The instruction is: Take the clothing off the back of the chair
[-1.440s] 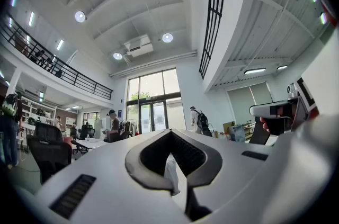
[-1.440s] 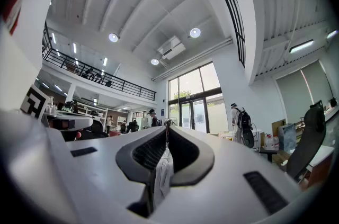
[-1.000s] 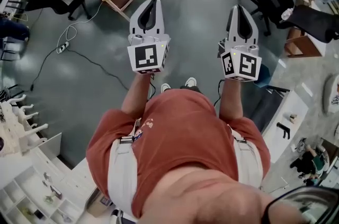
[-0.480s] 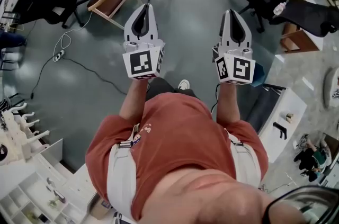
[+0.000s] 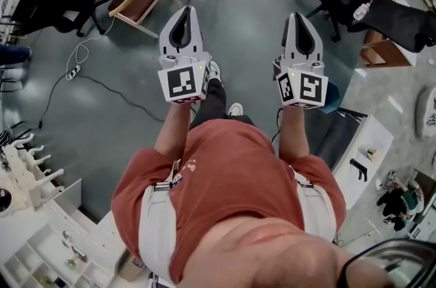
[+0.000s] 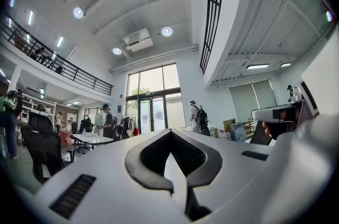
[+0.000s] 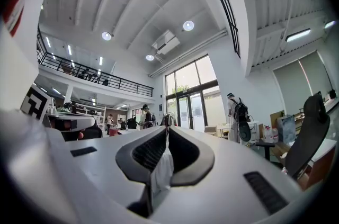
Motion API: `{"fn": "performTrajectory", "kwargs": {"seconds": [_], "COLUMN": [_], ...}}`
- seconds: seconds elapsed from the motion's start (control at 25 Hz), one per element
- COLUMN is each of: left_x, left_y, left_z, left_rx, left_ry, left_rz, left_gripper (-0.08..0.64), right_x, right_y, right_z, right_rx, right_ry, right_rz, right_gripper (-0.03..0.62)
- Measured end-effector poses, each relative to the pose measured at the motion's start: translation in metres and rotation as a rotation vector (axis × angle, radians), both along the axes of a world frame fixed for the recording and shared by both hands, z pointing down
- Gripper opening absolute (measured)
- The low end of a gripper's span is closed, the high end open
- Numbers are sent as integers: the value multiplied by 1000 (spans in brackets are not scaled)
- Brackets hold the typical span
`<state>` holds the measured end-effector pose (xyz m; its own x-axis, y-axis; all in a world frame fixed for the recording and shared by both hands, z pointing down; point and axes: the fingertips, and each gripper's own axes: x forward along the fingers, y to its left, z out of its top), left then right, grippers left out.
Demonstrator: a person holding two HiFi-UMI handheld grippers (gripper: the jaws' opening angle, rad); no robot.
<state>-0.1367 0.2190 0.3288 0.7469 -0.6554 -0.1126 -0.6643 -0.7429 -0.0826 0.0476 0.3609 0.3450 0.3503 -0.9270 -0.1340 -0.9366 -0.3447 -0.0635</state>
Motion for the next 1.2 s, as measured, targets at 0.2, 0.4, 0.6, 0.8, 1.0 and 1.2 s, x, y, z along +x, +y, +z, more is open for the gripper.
{"fn": "performTrajectory", "kwargs": {"seconds": [0.2,0.4,0.6,0.8,1.0,1.2], "left_x": [12,20,24,27,31,37], "left_y": [-39,-98,-165,-228,-283,-312], "left_z": [5,4,2,11,14,12], "left_rx": [-5,-5,-11,-21,-28,-35], "left_ry": [20,28,26,-48,-47,-31], "left_rz": [-5,-18,-39,-45,-45,-15], "left_gripper": [14,14,14,14,14,14], "right_x": [13,20,28,32,31,33], "right_y": [-41,-106,-176,-246,-302,-331], "right_z": [1,-3,-11,-12,-14,-19], "right_rx": [-14,-22,-38,-51,-64,-56], "right_ry": [21,35,48,55,71,67], "right_rz": [-9,-33,-49,-59,-65,-46], "right_gripper": [29,29,29,29,29,29]}}
